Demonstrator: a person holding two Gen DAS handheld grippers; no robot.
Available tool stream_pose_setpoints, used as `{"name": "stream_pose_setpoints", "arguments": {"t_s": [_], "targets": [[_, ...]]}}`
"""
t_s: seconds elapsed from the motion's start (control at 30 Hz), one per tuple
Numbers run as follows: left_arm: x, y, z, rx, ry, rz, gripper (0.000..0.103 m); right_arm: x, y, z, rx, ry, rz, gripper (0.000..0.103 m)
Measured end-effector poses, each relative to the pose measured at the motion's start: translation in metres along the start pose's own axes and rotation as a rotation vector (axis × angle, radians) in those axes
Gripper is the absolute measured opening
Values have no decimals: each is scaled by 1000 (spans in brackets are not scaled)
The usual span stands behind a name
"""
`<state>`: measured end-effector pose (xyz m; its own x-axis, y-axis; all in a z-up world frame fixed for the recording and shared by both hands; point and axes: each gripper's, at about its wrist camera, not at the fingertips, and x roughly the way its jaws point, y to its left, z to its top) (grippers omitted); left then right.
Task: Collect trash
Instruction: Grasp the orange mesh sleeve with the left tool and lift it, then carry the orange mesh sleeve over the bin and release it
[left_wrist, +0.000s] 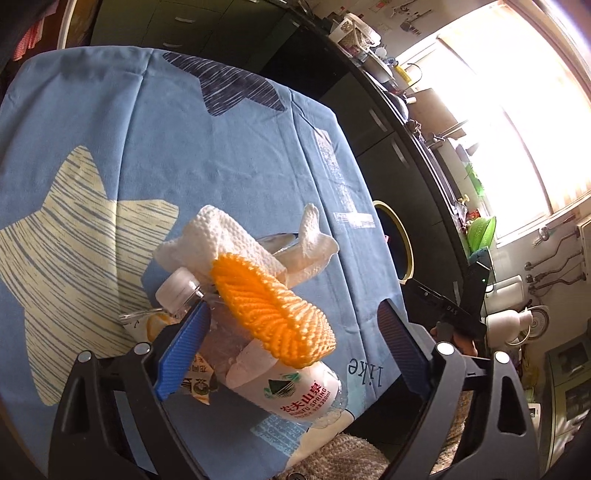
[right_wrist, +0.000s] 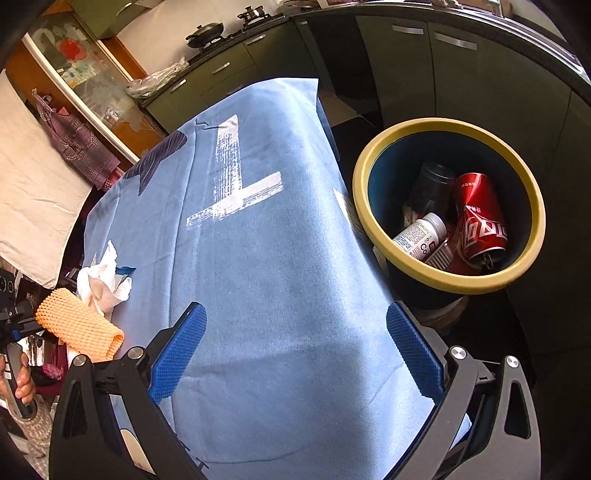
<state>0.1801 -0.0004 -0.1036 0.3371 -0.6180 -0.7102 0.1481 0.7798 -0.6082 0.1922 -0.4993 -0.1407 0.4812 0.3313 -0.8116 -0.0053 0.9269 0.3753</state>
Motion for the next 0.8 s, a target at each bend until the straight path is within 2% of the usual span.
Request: {"name": "stream_pose_setpoints", "arguments": {"t_s": [0.03,0.1,0.13,0.17,0.2,0.27,0.4,0.53,0.67,0.8], "targets": [[2,-2,1,3,5,-5,76,-1,-2,-1,5,-1,1,97],[7,-5,2,9,32,-21,57,-2,-6,-2,11,-4,2,97],[11,-7,2,12,47,-29,52,-3,-7,-2,14,-7,2,97],[14,-9,2,17,58,-31,40,-4,-8,-2,17,-8,2,97],[16,-10,2,23,64,-33,34,-4,-9,-3,19,-10,4,97],[18,-13,1,32,56,-34,10,-5,-10,-3,21,-12,7,97],[11,-27,5,97,-4,-1,10,-5,-9,-5,17,-11,9,97],[1,-45,10,150,-26,-16,10,-10,-8,-7,14,-23,3,97],[2,-75,15,220,-17,-32,10,-28,-12,-10,17,-70,-7,97],[19,-124,23,316,21,-54,10,-58,-27,-20,29,-144,-62,97]]}}
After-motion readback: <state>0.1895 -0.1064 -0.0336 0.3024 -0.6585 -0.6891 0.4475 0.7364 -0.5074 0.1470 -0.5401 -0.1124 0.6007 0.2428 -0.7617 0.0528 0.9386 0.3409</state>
